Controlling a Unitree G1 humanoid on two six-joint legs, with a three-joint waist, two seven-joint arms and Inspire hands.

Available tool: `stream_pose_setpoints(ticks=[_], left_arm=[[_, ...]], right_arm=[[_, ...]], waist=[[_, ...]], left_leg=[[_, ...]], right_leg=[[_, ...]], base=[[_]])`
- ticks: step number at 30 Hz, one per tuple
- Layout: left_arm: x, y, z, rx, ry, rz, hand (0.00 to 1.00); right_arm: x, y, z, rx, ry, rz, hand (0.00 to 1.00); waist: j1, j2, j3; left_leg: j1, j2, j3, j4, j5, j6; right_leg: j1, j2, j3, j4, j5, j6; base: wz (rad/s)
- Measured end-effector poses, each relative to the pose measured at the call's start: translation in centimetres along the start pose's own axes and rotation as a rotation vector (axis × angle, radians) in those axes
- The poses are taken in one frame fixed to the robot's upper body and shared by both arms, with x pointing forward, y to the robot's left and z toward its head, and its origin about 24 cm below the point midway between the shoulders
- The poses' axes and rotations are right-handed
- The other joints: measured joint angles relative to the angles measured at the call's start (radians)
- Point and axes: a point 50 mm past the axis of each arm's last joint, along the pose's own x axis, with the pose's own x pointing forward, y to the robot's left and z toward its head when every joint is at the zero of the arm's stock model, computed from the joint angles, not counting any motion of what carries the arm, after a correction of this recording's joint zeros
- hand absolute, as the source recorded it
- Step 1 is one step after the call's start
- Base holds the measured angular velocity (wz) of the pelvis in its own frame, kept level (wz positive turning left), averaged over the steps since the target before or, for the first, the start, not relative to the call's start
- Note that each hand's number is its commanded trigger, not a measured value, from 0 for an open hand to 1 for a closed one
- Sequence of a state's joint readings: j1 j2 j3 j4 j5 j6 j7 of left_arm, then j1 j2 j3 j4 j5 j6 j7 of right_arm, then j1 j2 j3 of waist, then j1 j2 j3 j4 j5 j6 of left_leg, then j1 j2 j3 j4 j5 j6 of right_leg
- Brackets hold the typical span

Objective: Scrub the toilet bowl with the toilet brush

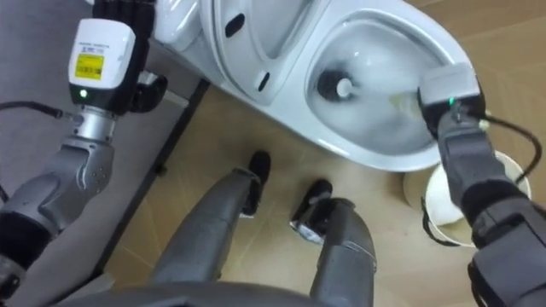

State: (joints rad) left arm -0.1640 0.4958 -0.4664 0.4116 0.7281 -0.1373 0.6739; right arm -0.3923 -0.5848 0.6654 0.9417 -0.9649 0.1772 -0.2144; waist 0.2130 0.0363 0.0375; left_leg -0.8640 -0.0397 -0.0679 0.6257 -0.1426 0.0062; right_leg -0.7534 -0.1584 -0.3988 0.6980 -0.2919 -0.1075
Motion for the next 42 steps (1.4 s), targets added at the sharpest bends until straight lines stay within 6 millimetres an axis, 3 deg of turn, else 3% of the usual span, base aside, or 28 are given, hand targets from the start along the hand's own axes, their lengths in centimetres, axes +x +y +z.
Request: stream_pose_setpoints(ticks=[10,17,19,21,24,29,32,35,37,39,40,42], left_arm=[[-1.2,0.1,0.1,-0.117,0.057,0.073,0.00],[-0.9,0.1,0.2,-0.133,0.050,0.090,0.00],[-0.4,0.4,0.3,-0.129,0.039,0.102,0.00],[0.1,1.1,0.3,-0.103,0.012,0.133,0.00],[0.6,2.0,0.0,-0.059,-0.017,0.167,0.00],[0.8,2.9,-0.6,-0.012,-0.012,0.213,0.00],[0.5,2.8,-0.9,0.026,0.005,0.181,0.00],[0.4,2.6,-1.4,0.056,0.013,0.151,0.00],[0.2,2.4,-1.6,0.063,0.020,0.136,0.00],[-0.2,1.8,-1.5,0.049,0.029,0.108,0.00],[-0.5,1.6,-1.6,0.049,0.036,0.096,0.00],[-1.4,1.1,-1.8,0.047,0.057,0.063,0.00]], right_arm=[[-1.2,1.2,1.8,0.064,-0.015,-0.019,1.00],[-0.1,0.2,0.1,0.138,0.049,-0.001,1.00],[0.3,-0.2,-0.8,0.183,0.075,0.006,1.00],[0.9,-0.9,-1.8,0.257,0.108,0.007,1.00],[1.6,-2.2,-3.0,0.321,0.143,-0.015,1.00],[2.2,-4.9,-4.1,0.244,0.127,-0.094,1.00],[2.3,-5.6,-3.6,0.179,0.092,-0.128,1.00],[2.0,-5.2,-2.3,0.137,0.054,-0.136,1.00],[1.8,-4.7,-1.0,0.101,0.025,-0.132,1.00],[1.2,-3.8,0.1,0.067,0.009,-0.111,1.00],[1.1,-3.6,0.4,0.065,0.006,-0.107,1.00],[0.5,-2.8,0.6,0.061,0.026,-0.086,1.00]], waist=[[-0.022,0.003,-0.0005],[-0.008,0.011,0.0047],[-0.003,0.003,0.0103],[0.005,-0.028,0.0288],[0.001,-0.053,0.0421],[-0.017,-0.079,0.0405],[-0.017,-0.085,0.0376],[-0.015,-0.083,0.0369],[-0.012,-0.070,0.0331],[-0.010,-0.028,0.0286],[-0.006,-0.018,0.0280],[0.007,0.017,0.0116]], left_leg=[[-0.008,0.012,-0.014,-0.009,-0.001,-0.018],[-0.025,0.016,-0.011,0.005,-0.001,-0.017],[-0.034,0.013,-0.006,0.004,0.002,-0.016],[-0.049,0.008,0.012,0.002,0.007,-0.014],[-0.072,0.008,0.023,0.017,0.010,-0.015],[-0.111,0.006,0.033,0.047,0.011,-0.016],[-0.094,0.006,0.039,0.051,0.011,-0.016],[-0.084,0.006,0.038,0.056,0.011,-0.015],[-0.082,0.010,0.035,0.065,0.010,-0.015],[-0.075,0.014,0.022,0.062,0.008,-0.012],[-0.073,0.016,0.019,0.060,0.006,-0.010],[-0.071,0.022,0.017,0.044,0.003,-0.011]], right_leg=[[0.003,0.019,-0.018,-0.023,-0.006,-0.016],[-0.005,0.020,-0.023,-0.022,-0.008,-0.015],[-0.021,0.014,-0.022,-0.013,-0.009,-0.016],[-0.055,-0.008,-0.012,0.025,-0.021,-0.022],[-0.090,-0.019,-0.002,0.061,-0.030,-0.028],[-0.130,-0.027,0.001,0.095,-0.038,-0.037],[-0.121,-0.027,0.015,0.099,-0.037,-0.036],[-0.107,-0.027,0.011,0.099,-0.036,-0.037],[-0.094,-0.023,0.003,0.094,-0.036,-0.036],[-0.069,-0.011,-0.016,0.070,-0.030,-0.028],[-0.065,-0.006,-0.017,0.065,-0.028,-0.024],[-0.059,0.006,-0.018,0.039,-0.015,-0.014]], base=[[0.04],[0.00],[0.00],[0.02],[0.05],[-0.01],[-0.09],[-0.02],[0.04],[0.13],[-0.05],[-0.11]])
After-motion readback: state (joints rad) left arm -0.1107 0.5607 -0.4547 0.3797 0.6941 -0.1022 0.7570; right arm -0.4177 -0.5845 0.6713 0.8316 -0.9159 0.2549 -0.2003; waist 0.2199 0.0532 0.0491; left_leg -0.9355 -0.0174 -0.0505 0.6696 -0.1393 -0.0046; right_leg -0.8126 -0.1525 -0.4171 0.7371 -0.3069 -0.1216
